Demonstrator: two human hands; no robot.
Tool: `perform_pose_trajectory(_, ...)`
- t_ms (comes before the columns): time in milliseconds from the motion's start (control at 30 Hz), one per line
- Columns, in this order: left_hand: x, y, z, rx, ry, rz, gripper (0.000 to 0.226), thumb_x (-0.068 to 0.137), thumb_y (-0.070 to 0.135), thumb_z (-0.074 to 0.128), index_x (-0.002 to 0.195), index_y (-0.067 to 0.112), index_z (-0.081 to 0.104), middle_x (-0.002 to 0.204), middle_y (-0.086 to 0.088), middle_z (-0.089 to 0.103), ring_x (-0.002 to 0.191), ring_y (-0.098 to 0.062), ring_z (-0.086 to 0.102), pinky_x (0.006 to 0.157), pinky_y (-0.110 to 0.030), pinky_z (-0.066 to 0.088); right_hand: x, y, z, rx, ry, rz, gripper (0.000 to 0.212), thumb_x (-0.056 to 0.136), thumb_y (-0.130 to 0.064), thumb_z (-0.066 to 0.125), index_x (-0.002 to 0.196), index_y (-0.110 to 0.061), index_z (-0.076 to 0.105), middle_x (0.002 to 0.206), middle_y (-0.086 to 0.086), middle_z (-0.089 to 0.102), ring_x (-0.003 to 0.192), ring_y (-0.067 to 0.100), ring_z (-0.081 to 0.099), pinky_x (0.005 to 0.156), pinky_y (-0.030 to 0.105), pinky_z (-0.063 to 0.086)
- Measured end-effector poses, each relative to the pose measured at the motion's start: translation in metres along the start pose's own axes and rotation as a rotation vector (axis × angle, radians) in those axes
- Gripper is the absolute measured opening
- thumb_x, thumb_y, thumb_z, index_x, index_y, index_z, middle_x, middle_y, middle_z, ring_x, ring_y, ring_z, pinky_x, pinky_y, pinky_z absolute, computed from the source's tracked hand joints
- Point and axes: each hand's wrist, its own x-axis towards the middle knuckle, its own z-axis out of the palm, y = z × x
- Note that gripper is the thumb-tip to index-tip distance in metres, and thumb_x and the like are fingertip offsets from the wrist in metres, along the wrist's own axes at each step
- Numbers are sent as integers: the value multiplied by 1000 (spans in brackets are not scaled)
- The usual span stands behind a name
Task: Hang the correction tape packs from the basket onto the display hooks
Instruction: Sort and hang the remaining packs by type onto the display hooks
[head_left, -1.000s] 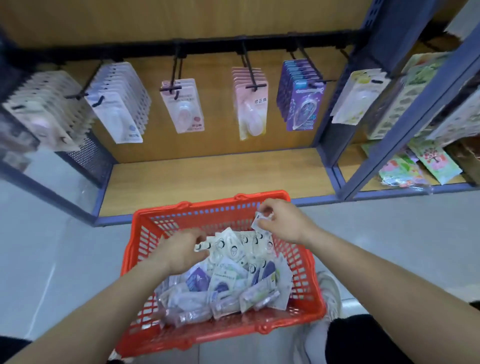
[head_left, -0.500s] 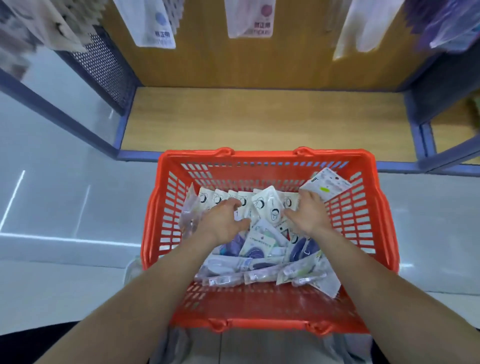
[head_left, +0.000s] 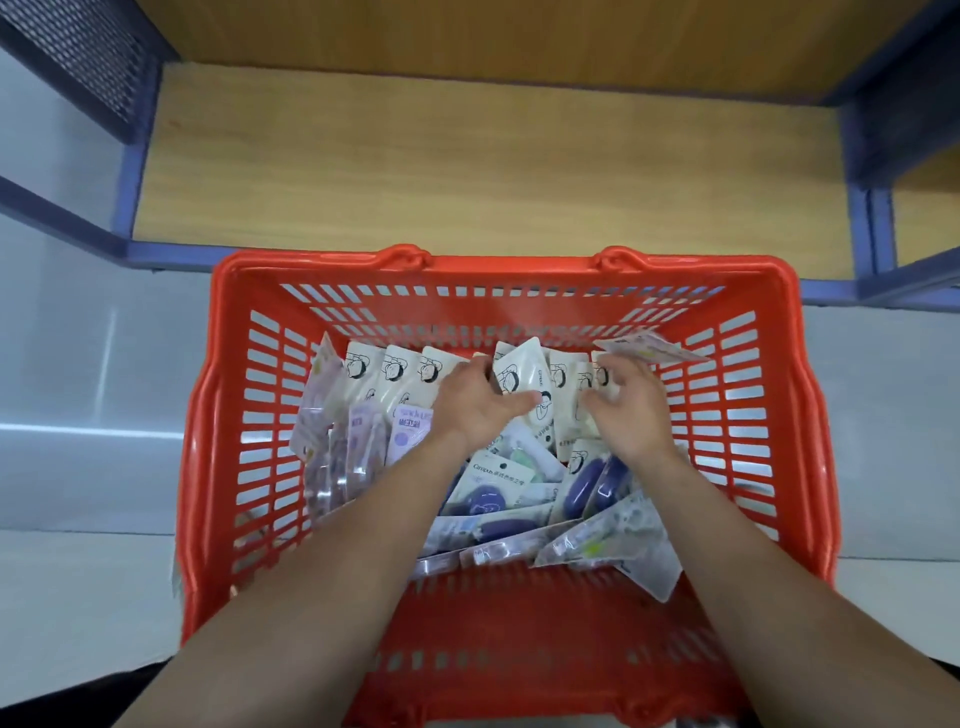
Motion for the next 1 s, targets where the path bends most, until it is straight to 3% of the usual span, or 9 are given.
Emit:
perform_pose_trajectory(133, 9, -7, 24, -14, 29, 5, 105, 45, 81, 75, 128, 20, 58, 122, -4, 68, 118, -26, 63, 99, -48, 54, -3, 1, 0, 83, -8, -8, 46, 92, -11, 69, 137, -9, 62, 143, 9, 58, 134, 28, 52, 116, 43, 39)
perform_pose_trajectory(267, -8, 8, 17, -104, 34, -43, 78, 73, 43, 87, 135, 13, 50, 117, -2, 62, 108, -21, 57, 94, -32, 48, -7, -2, -5, 198, -30, 17, 40, 96, -8, 62, 136, -10, 63, 143, 5, 59, 136, 20, 51, 111, 28, 37)
perform_pose_trajectory(433, -11, -1, 7, -192, 70, -59, 66, 79, 28, 86, 132, 9, 52, 118, -4, 65, 113, -23, 61, 98, -36, 51, -17, -12, 0, 213, 26, -35, 39, 96, -8, 61, 135, -14, 64, 134, 2, 64, 125, 19, 58, 109, 33, 43)
perform_pose_trajectory(500, -15, -5, 0, -202, 109, -67, 65, 79, 24, 85, 131, 7, 52, 115, -7, 67, 107, -25, 64, 91, -35, 53, -19, -20, 4, 227, -44, -54, 43, 98, -9, 59, 141, -14, 57, 130, -1, 64, 118, 18, 60, 107, 39, 47)
perform_pose_trajectory(567, -17, -12, -8, -229, 166, -59, 57, 80, 16, 83, 127, 8, 51, 104, -3, 67, 94, -22, 67, 80, -30, 50, -16, -27, 8, 191, -134, -50, 50, 101, -11, 55, 151, -15, 47, 142, 2, 58, 125, 20, 58, 110, 39, 46)
perform_pose_trajectory(700, -20, -22, -22, -267, 184, -34, 51, 86, 7, 77, 117, 23, 39, 91, 11, 57, 75, -2, 55, 63, -16, 44, -8, -33, 13, 22, -260, -1, 59, 101, -7, 50, 158, -15, 37, 156, 9, 47, 136, 28, 53, 102, 34, 46)
perform_pose_trajectory(833, -16, -22, -21, -290, 82, -38, 53, 88, 8, 75, 131, 16, 45, 104, 3, 65, 88, -15, 62, 78, -25, 44, 0, -29, 21, -86, -236, -12, 61, 100, -12, 54, 158, -18, 36, 128, 12, 63, 118, 29, 62, 88, 31, 48)
perform_pose_trajectory(933, -12, -23, -23, -323, 42, -65, 66, 86, 10, 77, 143, 12, 44, 118, -3, 66, 94, -15, 64, 82, -26, 49, 6, -26, 26, -79, -233, -75, 67, 98, -20, 63, 159, -22, 35, 157, 3, 43, 121, 30, 60, 102, 39, 49)
perform_pose_trajectory(1000, -10, -23, -26, -319, 1, -81, 78, 81, 19, 82, 148, 12, 43, 133, -2, 63, 116, -20, 62, 102, -33, 49, 8, -24, 28, -91, -238, -110, 71, 96, -23, 66, 160, -26, 33, 163, -4, 33, 125, 30, 58, 106, 42, 47)
